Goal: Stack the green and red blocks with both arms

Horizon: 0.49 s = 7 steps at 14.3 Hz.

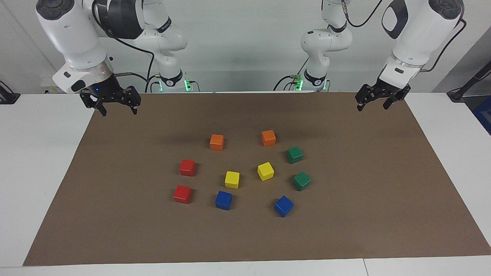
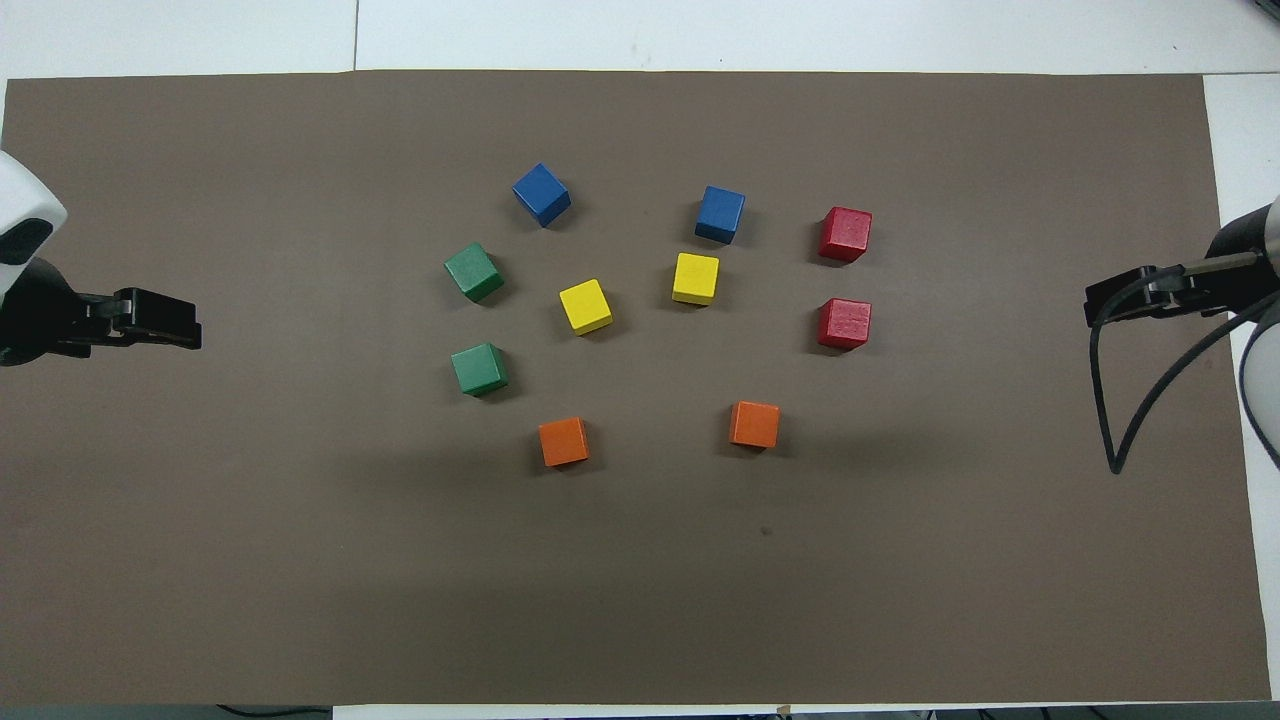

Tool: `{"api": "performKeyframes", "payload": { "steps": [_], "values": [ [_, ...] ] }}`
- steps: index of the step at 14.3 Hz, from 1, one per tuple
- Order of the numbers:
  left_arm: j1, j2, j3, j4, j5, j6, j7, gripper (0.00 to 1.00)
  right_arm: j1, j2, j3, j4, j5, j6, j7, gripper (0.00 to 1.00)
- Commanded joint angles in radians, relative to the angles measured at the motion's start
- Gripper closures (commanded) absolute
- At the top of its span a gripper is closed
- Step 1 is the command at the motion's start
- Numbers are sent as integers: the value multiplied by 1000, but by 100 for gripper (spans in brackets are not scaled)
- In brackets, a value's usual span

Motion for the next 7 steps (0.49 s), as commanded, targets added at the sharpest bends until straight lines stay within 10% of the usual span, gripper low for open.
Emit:
{"api": "performKeyframes", "payload": {
  "steps": [1, 7],
  "values": [
    [10, -16, -3, -7, -18, -1, 12, 0, 38, -57, 6, -145, -4, 115, 82, 0],
    [-111, -22, -12, -126, -18, 184, -170, 0, 124, 10, 6, -248, -3, 299, 300, 0]
  ]
}}
